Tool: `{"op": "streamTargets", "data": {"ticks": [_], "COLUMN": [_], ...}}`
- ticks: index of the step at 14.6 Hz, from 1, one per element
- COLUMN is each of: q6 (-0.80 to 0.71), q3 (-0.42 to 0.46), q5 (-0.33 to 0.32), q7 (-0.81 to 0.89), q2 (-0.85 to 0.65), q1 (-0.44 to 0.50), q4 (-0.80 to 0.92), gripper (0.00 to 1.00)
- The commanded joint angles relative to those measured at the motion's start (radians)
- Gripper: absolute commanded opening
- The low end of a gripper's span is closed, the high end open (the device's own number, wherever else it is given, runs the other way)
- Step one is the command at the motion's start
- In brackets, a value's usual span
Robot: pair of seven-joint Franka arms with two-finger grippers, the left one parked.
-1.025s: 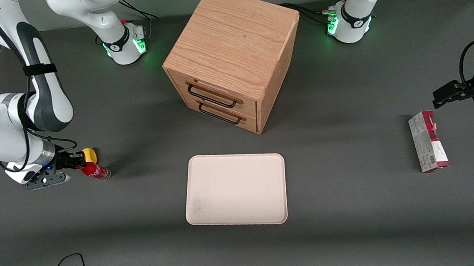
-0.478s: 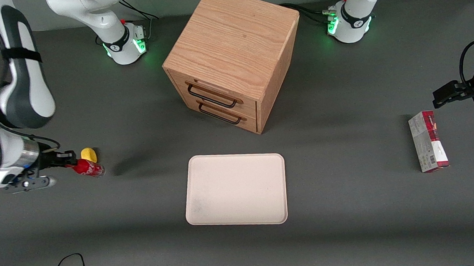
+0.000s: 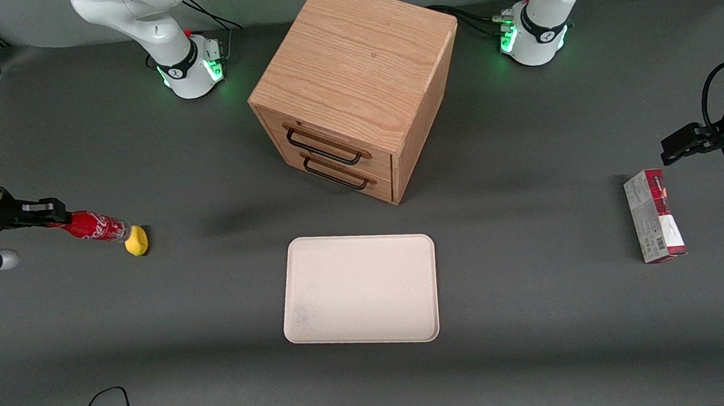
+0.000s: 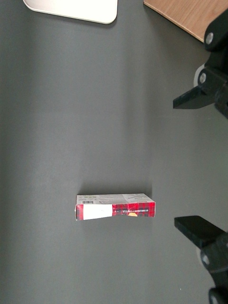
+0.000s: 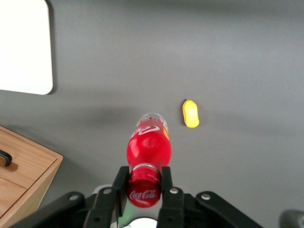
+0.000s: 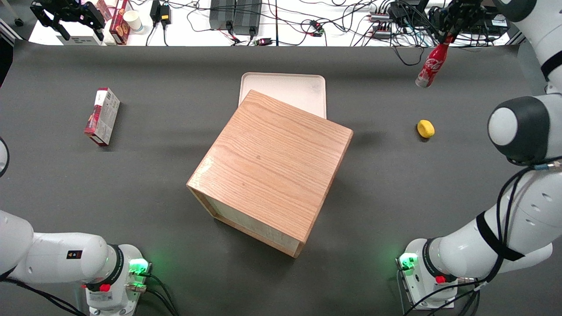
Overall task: Place coke bottle on tray
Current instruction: 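Lift the bottle and carry it onto the white tray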
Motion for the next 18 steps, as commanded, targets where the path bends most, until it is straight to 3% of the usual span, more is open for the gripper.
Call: {"op": "streamTargets", "data": {"ticks": [1, 7, 10, 13, 18], "q6": [-0.045, 0.203, 0.337, 0.472, 0.530], "q3": [0.018, 0.237, 0.248, 0.250, 0.247], "q5": [0.024, 0.019, -0.007, -0.083, -0.108], "q7": [0.080, 0.595, 0.718, 0.893, 0.996], "q2": [0.119, 0.321, 0.393, 0.471, 0.516], "q1": [-0.010, -0.003, 0.075, 0.146, 0.197], "q4": [0.158, 0.273, 0.274, 0.274, 0.273], "gripper": [0.00, 0.00, 0.00, 0.00, 0.00]}}
